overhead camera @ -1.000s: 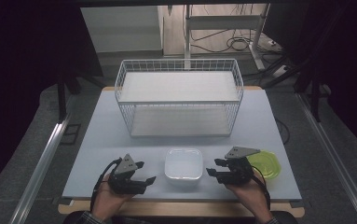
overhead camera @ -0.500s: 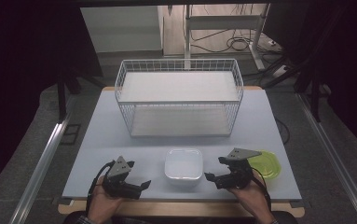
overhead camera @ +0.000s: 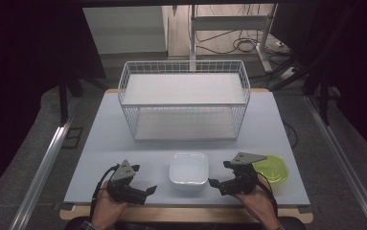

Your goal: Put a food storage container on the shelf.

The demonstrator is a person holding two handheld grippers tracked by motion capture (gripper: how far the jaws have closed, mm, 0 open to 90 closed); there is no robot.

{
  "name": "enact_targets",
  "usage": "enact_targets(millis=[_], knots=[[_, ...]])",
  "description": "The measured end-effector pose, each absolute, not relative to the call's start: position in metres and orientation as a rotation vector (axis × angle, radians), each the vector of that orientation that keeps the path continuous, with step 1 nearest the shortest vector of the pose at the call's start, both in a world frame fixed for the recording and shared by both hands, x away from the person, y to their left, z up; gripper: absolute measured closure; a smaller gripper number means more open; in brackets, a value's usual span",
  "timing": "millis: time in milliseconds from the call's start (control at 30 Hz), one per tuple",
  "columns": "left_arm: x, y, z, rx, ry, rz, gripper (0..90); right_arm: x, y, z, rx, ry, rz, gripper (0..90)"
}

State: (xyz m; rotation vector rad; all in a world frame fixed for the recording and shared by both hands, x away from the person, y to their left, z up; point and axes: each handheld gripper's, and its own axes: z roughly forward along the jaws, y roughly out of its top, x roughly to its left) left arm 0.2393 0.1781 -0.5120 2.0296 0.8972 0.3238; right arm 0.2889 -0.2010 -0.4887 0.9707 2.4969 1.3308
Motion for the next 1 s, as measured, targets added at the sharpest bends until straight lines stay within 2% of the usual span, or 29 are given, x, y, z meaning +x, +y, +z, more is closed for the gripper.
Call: enact_targets(millis=[233,300,433,533,567,933,967,1000], knots=[[0.245,0.170,-0.509,2.035,0.922,0.291,2.5,0.291,-0.197,-0.487,1.000,2.512,1.330,7.9],[0.248,0.167,-0.507,2.026,0.920,0.274,2.4,0.291,-0.194,-0.487,0.995,2.524,1.329,3.6],[0.258,0.162,-0.500,2.003,0.907,0.228,4.4,0.291,-0.188,-0.487,0.999,2.551,1.313,4.0],[0.269,0.160,-0.495,1.973,0.889,0.164,8.7,0.295,-0.186,-0.484,1.042,2.578,1.321,8.1],[0.272,0.158,-0.494,1.967,0.881,0.136,11.2,0.299,-0.185,-0.483,1.081,2.585,1.349,12.7],[0.311,0.123,-0.506,2.047,0.862,-0.075,10.7,0.318,-0.175,-0.491,1.254,2.661,1.344,28.8],[0.313,0.120,-0.508,2.048,0.854,-0.109,13.2,0.321,-0.174,-0.493,1.280,2.682,1.347,32.8],[0.313,0.120,-0.508,2.048,0.854,-0.109,14.3,0.321,-0.174,-0.493,1.280,2.682,1.347,32.8]])
